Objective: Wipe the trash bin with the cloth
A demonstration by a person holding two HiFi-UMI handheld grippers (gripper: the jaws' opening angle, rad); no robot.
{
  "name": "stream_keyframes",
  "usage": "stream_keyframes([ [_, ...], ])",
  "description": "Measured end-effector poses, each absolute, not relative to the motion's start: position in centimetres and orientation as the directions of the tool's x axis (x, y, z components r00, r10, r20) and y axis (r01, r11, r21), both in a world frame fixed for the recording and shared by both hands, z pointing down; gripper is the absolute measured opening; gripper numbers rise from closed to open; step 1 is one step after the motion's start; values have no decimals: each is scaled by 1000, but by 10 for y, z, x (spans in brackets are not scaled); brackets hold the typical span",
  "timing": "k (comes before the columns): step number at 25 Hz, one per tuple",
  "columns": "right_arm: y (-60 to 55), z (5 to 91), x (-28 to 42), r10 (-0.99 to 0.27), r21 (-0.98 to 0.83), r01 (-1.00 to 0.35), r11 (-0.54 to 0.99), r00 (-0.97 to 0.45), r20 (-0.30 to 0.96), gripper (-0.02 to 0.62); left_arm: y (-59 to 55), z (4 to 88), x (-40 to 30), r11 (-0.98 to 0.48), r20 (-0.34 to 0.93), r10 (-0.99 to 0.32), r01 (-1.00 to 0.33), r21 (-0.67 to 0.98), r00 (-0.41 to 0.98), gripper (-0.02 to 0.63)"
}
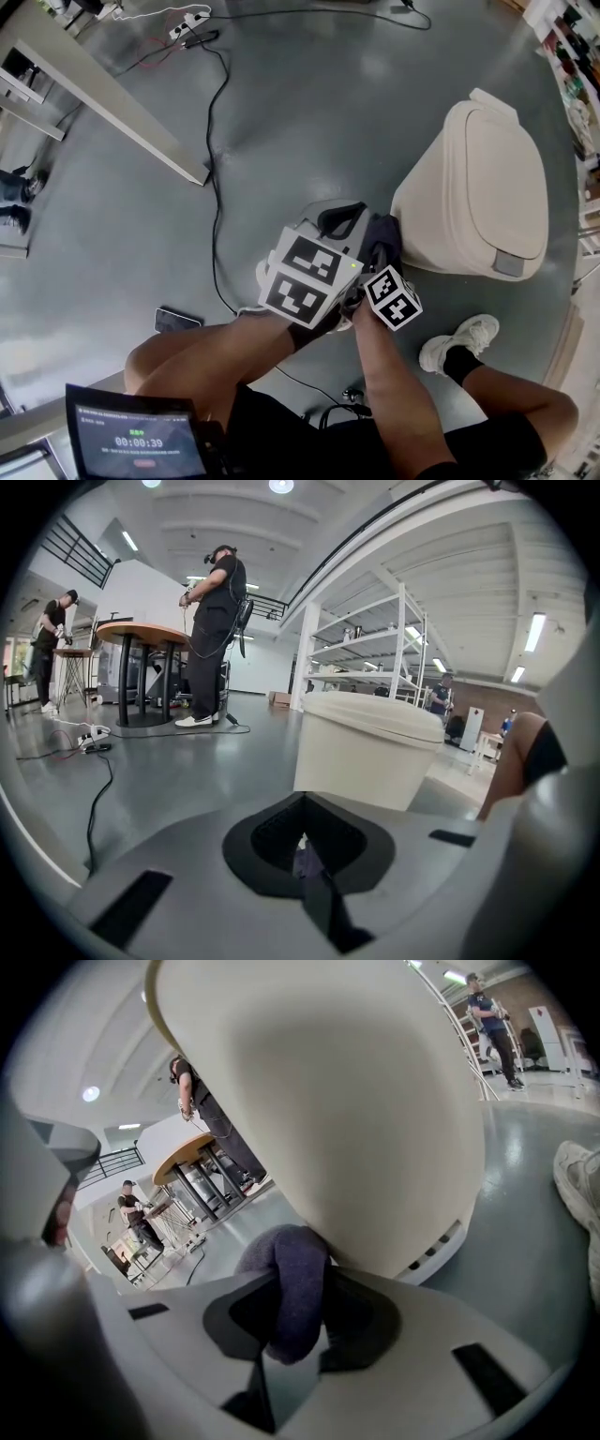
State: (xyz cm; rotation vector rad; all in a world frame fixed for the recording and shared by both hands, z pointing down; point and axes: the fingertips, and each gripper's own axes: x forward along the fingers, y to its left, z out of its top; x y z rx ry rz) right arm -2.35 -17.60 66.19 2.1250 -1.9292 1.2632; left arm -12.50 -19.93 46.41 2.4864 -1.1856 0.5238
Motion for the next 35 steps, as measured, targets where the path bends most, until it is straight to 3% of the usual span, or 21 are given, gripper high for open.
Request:
stream_keyframes([
  [4,-181,629,-35,-870,-503,-845,-182,-100,483,92,-203,457,-128,-578,426,-683,-795,182,594,-3],
  [10,-189,536,-56,-952,-438,-898,-34,-105,288,92,-207,442,-144,-559,379,-715,-806,196,588,-3],
  [16,-198,457,-62,-989,-470,-882,-30,-41,139,92,-207,428,-154,-575,337,-721,-794,195,605,-3],
  [24,-205,443,-57,-991,-515,-855,-60,-10,131,92,-203,430,-150,-589,330,-715,-786,190,616,-3],
  [35,-209,487,-46,-969,-510,-849,-137,7,248,92,-202,431,-146,-586,340,-705,-781,215,622,-3],
])
